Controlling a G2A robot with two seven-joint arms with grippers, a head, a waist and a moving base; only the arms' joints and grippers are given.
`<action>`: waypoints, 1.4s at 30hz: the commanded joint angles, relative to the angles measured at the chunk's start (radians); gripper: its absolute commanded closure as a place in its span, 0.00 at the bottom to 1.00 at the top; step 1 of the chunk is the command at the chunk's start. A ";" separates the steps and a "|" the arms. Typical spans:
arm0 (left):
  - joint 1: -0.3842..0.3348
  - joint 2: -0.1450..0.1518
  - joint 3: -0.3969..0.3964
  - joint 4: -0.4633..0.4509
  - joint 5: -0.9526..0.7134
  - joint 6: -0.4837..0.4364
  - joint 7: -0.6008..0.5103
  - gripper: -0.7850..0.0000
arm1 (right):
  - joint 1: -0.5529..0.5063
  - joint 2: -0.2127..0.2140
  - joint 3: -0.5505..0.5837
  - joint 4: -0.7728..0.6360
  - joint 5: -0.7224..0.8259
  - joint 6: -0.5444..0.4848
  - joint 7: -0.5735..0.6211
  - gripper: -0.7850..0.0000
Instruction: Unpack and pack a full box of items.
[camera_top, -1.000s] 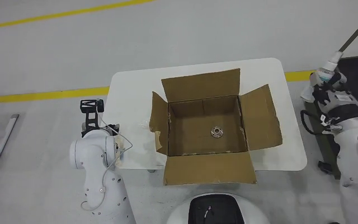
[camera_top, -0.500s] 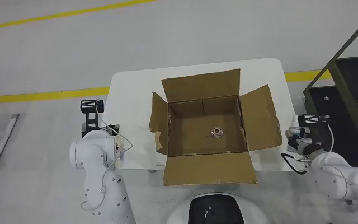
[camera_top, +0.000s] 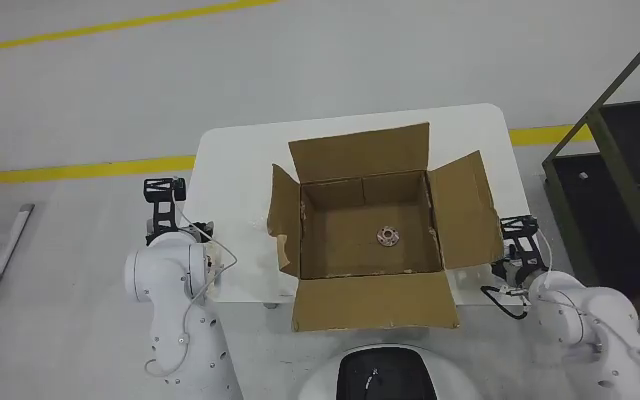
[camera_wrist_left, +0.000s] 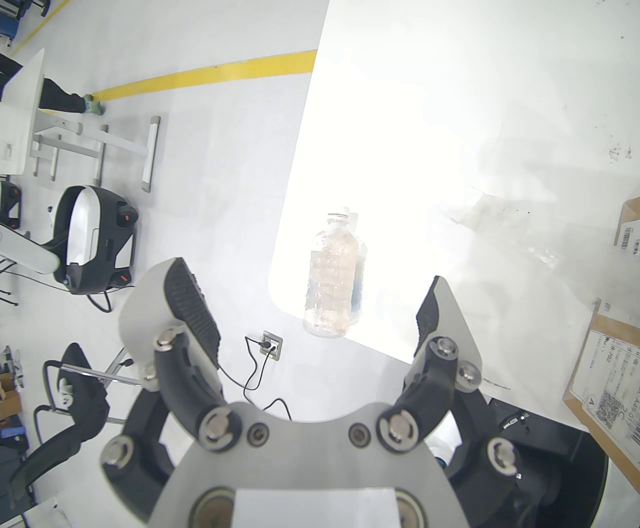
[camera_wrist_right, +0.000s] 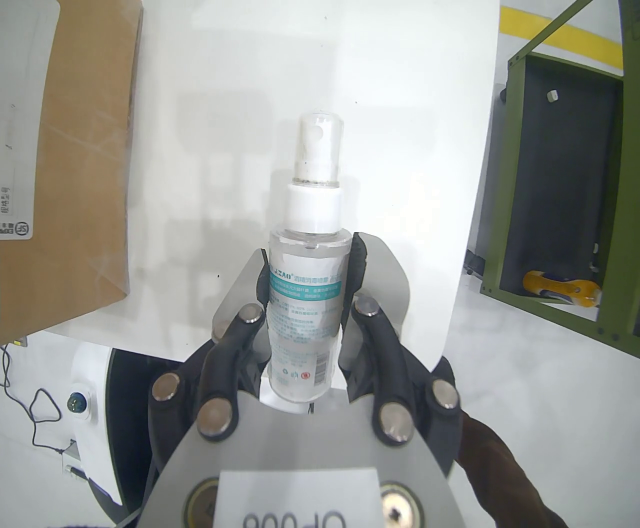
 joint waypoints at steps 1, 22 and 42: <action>0.000 0.000 0.000 0.000 0.000 0.000 0.000 0.00 | 0.007 0.000 -0.005 0.012 -0.009 0.006 0.002 0.70; 0.000 0.000 0.000 0.000 0.000 0.000 0.000 0.00 | 0.027 0.007 0.224 -0.264 0.118 0.158 -0.128 0.55; 0.000 0.000 0.000 0.000 0.000 0.000 0.000 0.00 | 0.313 0.000 -0.417 -0.349 -0.036 0.008 -0.062 1.00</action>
